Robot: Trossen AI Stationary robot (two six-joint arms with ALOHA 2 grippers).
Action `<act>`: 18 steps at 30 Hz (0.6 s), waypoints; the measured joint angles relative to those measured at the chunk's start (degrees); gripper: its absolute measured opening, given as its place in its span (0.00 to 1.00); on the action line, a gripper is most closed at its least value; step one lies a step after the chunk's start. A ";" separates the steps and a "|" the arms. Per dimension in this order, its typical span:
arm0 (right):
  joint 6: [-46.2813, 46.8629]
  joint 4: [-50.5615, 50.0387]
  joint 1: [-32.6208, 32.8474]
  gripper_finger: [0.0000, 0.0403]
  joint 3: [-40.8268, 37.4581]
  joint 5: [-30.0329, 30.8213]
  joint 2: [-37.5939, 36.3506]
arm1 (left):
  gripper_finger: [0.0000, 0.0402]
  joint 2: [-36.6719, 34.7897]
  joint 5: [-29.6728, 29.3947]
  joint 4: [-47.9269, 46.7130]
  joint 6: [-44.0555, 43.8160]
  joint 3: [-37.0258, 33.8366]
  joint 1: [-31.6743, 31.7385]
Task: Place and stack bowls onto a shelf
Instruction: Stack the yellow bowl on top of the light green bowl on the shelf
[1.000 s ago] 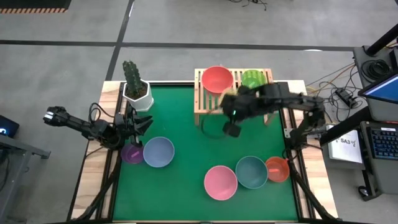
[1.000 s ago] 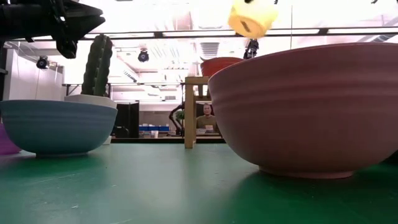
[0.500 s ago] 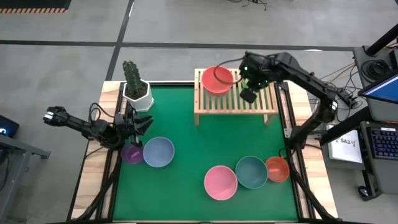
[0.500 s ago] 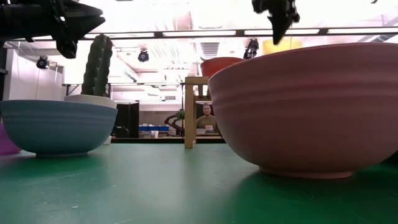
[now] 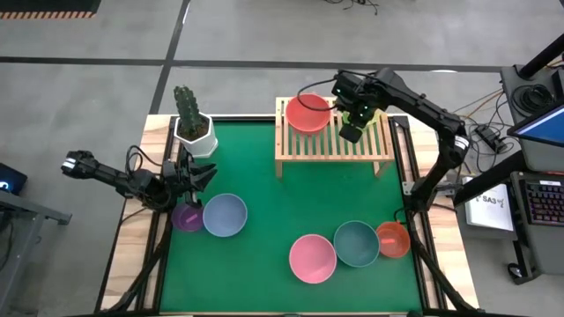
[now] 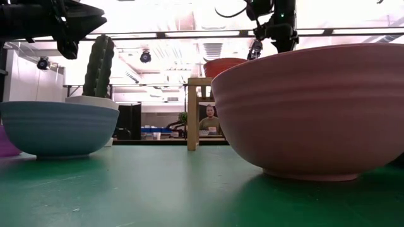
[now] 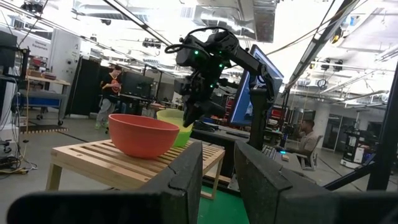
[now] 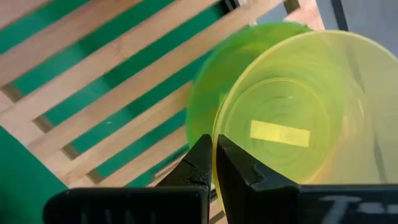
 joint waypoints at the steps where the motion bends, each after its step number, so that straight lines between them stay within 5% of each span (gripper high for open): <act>1: -0.03 0.12 0.01 0.02 0.24 -0.14 0.27 | 0.19 0.00 -0.03 0.00 0.00 0.00 0.00; 11: 0.11 2.12 -0.02 0.03 1.13 -3.23 0.99 | 0.19 0.02 -1.48 -0.55 0.02 0.00 0.00; 18: 1.65 2.41 -0.02 0.18 1.13 -3.17 0.78 | 0.19 0.02 -1.48 -0.55 0.01 0.00 0.00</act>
